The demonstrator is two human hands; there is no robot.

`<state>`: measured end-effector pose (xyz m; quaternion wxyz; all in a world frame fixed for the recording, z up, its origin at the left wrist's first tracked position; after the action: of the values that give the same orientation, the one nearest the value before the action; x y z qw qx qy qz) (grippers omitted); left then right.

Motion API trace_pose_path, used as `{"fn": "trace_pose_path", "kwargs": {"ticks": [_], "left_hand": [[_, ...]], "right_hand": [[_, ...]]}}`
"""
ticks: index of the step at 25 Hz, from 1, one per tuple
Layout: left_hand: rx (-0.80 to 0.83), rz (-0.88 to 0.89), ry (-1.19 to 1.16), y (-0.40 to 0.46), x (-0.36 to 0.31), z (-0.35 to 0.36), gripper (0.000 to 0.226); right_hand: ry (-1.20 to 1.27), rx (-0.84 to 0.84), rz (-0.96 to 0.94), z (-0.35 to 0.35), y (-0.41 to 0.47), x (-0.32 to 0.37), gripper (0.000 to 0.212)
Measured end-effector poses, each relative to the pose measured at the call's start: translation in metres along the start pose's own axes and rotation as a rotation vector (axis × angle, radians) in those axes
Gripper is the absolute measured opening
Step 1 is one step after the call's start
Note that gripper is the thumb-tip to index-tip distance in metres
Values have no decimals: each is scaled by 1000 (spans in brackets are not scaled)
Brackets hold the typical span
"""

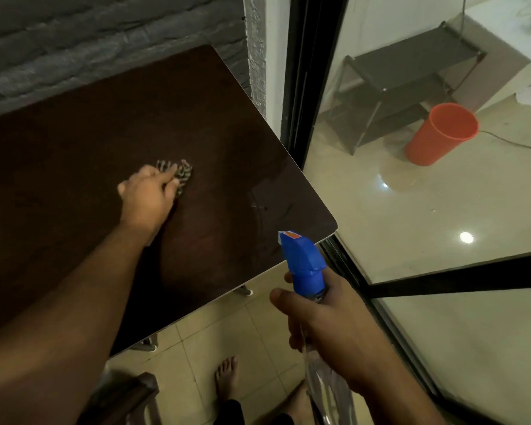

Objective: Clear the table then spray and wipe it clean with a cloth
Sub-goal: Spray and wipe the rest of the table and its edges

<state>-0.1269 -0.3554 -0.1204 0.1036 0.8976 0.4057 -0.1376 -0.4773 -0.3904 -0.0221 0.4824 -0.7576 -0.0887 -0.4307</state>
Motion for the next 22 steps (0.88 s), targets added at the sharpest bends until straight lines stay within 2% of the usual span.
{"fn": "trace_pose_path", "kwargs": {"ticks": [1, 2, 4, 5, 6, 7, 9, 12, 13, 14, 16, 19, 21, 22], "left_hand": [[23, -39, -12, 6, -20, 6, 36], [69, 33, 11, -2, -50, 14, 37], [233, 387, 88, -62, -105, 32, 39], [325, 588, 35, -103, -117, 36, 38], [376, 704, -15, -135, -113, 33, 35], [361, 751, -65, -145, -97, 26, 35], [212, 645, -31, -111, -59, 14, 39], [22, 201, 60, -13, -35, 13, 35], [21, 107, 66, 6, -49, 16, 36], [65, 97, 80, 10, -74, 24, 37], [211, 277, 96, -21, -125, 37, 39], [373, 761, -37, -124, -134, 38, 30], [375, 850, -63, -125, -103, 29, 34], [329, 818, -7, -100, -93, 29, 39]], "right_hand": [[-7, -3, 1, 0, 0, -2, 28], [-7, -8, 3, -1, -1, -3, 28], [2, 0, 15, 0, -4, -4, 26], [12, 13, 19, 0, -6, -4, 25], [20, 27, 22, 0, -8, -5, 24], [24, 38, 28, -1, -10, -6, 24], [11, 37, 21, -5, -10, -9, 26], [-18, 20, 13, -12, -7, -16, 29], [-22, 14, 11, -13, -8, -17, 29], [-18, 11, 10, -13, -8, -17, 28], [12, 10, 21, -12, -11, -16, 29], [75, 21, 42, -15, -15, -14, 30], [87, 12, 49, -21, -16, -15, 30], [79, -2, 43, -24, -14, -16, 31]]}}
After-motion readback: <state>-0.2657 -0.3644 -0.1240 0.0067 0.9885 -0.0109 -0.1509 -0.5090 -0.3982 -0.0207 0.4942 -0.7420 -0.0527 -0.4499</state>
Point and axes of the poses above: each hand's wrist, its own y-axis towards the middle knuckle, its own z-axis out of the palm, x = y × z, the point moved 4 cm from there along y, towards the middle knuckle, and after that the axes turned 4 degrees about -y, right-handed, at the moved point
